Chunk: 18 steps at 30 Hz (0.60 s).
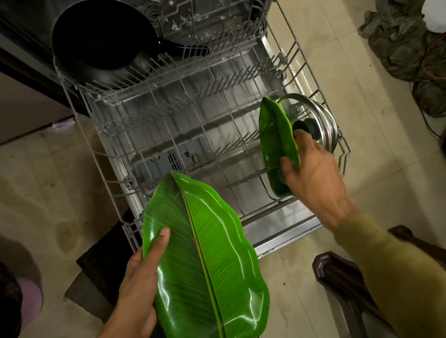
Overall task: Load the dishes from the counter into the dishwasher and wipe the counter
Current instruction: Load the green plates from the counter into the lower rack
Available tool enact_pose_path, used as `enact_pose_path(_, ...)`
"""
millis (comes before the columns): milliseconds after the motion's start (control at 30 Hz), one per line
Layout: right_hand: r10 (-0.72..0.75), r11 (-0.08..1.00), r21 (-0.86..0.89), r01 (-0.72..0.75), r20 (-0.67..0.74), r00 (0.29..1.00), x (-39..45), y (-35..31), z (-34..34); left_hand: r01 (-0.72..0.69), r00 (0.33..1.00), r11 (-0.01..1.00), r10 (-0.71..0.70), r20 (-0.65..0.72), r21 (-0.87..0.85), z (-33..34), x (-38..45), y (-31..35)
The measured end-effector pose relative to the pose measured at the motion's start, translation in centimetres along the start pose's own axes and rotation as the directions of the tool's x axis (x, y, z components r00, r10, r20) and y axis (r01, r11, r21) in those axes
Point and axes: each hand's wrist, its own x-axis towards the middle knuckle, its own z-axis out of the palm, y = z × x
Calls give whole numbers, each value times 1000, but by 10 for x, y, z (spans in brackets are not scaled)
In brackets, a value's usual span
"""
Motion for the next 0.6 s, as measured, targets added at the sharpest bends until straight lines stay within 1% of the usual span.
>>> enact_pose_path(33, -6, 997, 81, 6, -8, 1000, -17, -11, -6, -1, 1000, 1000, 1, -4, 1, 0, 0, 0)
enact_pose_path(67, 7, 983, 184, -12, 26, 1000, -36, -23, -11, 1, 1000, 1000, -1, -2, 2, 1, 1, 0)
enact_pose_path(133, 33, 898, 425, -117, 199, 979, -76, -48, -18, 9, 1000, 1000, -9, -5, -1, 2, 2, -1)
enact_pose_path(167, 23, 854, 491, -169, 289, 957, -94, -58, -19, 10, 1000, 1000, -10, -8, 1, 3, 3, -2)
enact_pose_path(200, 6, 852, 492, -180, 335, 942, -110, -63, -16, 9, 1000, 1000, -9, -2, -3, 3, 3, -3)
enact_pose_path(233, -5, 876, 456, -159, 338, 941, -120, -65, -11, 11, 1000, 1000, -11, 3, -10, 3, 4, -4)
enact_pose_path(300, 30, 904, 396, -160, 315, 949, -129, -65, -4, 21, 1000, 1000, -21, 8, -14, 2, 4, -7)
enact_pose_path(367, 86, 901, 388, -196, 282, 955, -132, -63, 1, 22, 1000, 1000, -21, 14, -18, 1, 3, -9)
enact_pose_path(433, 98, 908, 376, -184, 236, 967, -132, -62, 4, 25, 999, 999, -24, 35, -26, 1, 1, -9)
enact_pose_path(533, 54, 905, 402, -135, 207, 977, -131, -61, 2, 36, 992, 998, -29, 119, -60, 3, -1, -8)
enact_pose_path(600, 10, 908, 409, -93, 201, 980, -129, -57, -2, 68, 986, 991, -49, 159, -112, 5, -1, -7)
